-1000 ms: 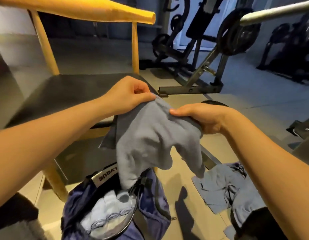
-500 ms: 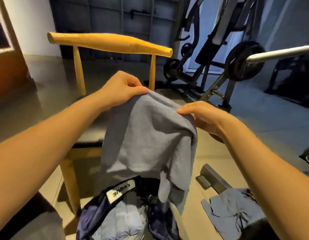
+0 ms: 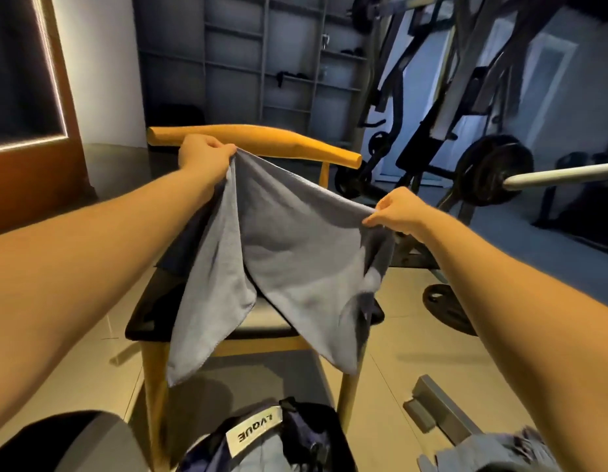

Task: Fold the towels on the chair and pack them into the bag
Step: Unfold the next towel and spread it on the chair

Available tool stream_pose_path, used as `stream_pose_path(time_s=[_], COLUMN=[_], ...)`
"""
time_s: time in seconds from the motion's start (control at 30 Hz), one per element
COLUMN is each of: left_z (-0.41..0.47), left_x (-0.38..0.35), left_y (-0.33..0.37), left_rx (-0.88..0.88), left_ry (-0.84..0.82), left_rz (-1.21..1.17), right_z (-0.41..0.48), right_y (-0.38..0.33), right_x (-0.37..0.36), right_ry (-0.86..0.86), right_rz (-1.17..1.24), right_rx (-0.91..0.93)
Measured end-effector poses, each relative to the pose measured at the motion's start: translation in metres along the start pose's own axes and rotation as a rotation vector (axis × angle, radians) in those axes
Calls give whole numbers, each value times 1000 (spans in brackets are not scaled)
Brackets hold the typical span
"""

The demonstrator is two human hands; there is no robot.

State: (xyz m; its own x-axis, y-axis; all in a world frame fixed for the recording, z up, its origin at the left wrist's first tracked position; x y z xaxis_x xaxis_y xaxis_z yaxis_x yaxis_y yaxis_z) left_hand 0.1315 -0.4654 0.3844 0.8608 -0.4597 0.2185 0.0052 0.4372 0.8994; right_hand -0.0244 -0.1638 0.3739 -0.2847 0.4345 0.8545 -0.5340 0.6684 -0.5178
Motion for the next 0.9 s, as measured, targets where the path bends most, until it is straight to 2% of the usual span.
stream_pose_path(time_s=[0.1,0.23,0.33,0.43,0.53,0.6,0.7,0.73,0.77,0.8,0.87,0.9], left_z=[10,23,24,-3,-47,-76,-113,-119,-119,-112,-91,-79], left_x=[-10,-17,-12,-7,-21,-37,-51,-50,-44,-36,-16,-6], left_y=[-13,-18,5,17,-17,-51,-93,-104,-111,-118,-129,-136], left_rx=[39,15,-159,-402,-494,-490,-282,-193,-125,-84,-30,-9], left_ry=[63,154,224,190,-39,-278,-822,-948,-985,-911,-564,-383], left_rz=[-100,-253,-285,-159,10,169,318,326,291,255,216,270], right_z=[17,39,45,38,30,30,30,28,28,28,30,31], right_y=[-3,-18,-34,-40,-24,-5,29,39,48,55,66,70], right_x=[-4,-3,2,-9,-42,-65,-101,-111,-119,-124,-129,-128], right_ry=[104,311,490,475,344,290,151,96,43,-15,-129,-163], right_rz=[52,427,587,590,520,423,220,171,122,64,-34,-53], right_rx=[28,113,276,418,445,391,270,248,236,229,211,199])
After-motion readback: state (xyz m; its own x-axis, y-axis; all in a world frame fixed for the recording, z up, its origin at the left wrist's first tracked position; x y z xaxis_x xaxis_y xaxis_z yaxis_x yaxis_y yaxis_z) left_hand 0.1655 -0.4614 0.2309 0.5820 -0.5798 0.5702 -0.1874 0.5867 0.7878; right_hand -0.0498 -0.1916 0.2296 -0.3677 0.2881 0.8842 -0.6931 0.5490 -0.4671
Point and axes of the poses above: each hand's wrist, its own z-axis towards the middle knuckle, its own x-axis out of the back of the hand, y = z × x, the point moved 2 cm from there along z, towards the middle knuckle, and after that the axes turned 6 degrees about -y, right-handed, at the moved point
